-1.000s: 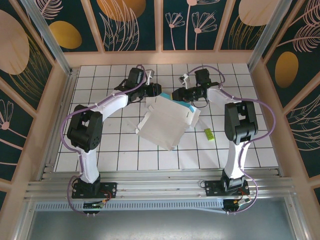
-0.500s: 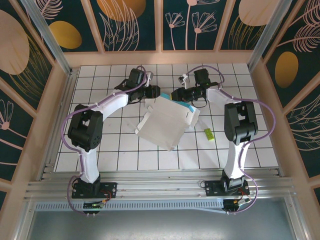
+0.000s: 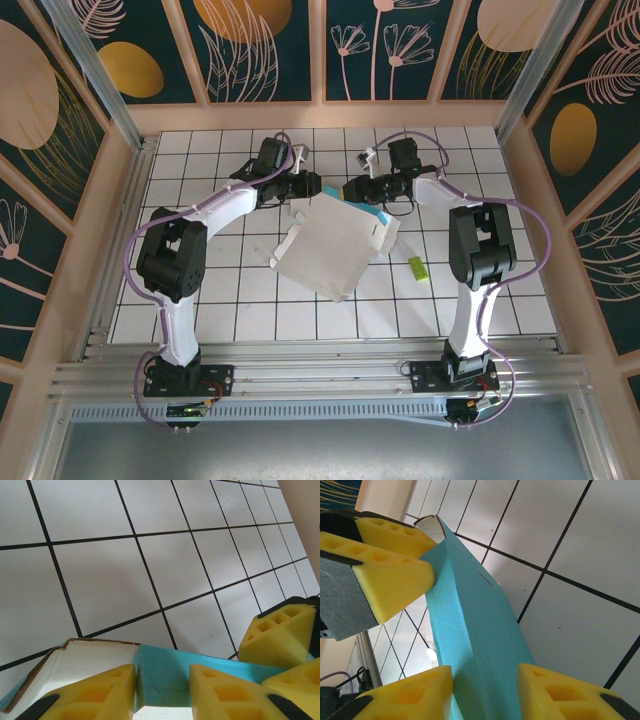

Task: Fold the paper box

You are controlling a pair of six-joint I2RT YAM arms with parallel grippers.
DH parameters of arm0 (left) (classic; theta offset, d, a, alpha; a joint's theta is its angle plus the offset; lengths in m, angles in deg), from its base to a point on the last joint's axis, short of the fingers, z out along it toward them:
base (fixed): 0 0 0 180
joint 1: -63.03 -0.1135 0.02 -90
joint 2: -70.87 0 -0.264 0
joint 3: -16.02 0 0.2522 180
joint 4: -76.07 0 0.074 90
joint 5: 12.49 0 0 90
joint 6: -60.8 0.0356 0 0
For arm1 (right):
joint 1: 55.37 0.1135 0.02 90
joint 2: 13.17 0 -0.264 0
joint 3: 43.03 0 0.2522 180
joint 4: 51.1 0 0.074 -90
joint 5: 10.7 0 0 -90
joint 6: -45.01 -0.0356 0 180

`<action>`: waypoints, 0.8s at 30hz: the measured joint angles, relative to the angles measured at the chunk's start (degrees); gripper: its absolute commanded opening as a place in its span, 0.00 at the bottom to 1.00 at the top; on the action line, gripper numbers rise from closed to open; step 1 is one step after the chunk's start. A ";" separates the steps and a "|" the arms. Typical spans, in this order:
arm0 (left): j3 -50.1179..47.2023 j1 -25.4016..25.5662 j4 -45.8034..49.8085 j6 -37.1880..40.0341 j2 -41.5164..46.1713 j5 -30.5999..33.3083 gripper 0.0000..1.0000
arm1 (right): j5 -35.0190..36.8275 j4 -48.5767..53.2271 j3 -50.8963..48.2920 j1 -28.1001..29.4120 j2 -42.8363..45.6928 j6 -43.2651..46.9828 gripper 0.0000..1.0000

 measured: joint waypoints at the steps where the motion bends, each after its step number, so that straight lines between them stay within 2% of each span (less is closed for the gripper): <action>1: -0.07 0.04 -0.07 0.17 0.04 0.46 0.42 | 0.00 -0.04 0.00 0.00 0.04 -0.02 0.39; 5: -2.25 0.07 -0.90 1.44 1.55 3.76 0.51 | 0.07 -0.07 0.00 0.11 0.09 -0.07 0.40; 7: -4.50 0.17 -1.57 1.95 3.43 5.62 0.53 | 0.26 -0.13 0.00 0.15 0.09 -0.17 0.39; 17: -21.44 0.17 -8.98 1.90 15.21 8.90 0.48 | 1.11 -0.15 0.00 0.15 0.09 -0.20 0.40; 24: -24.98 0.17 -9.77 1.99 13.55 8.90 0.48 | 1.29 -0.17 0.00 0.15 0.09 -0.20 0.40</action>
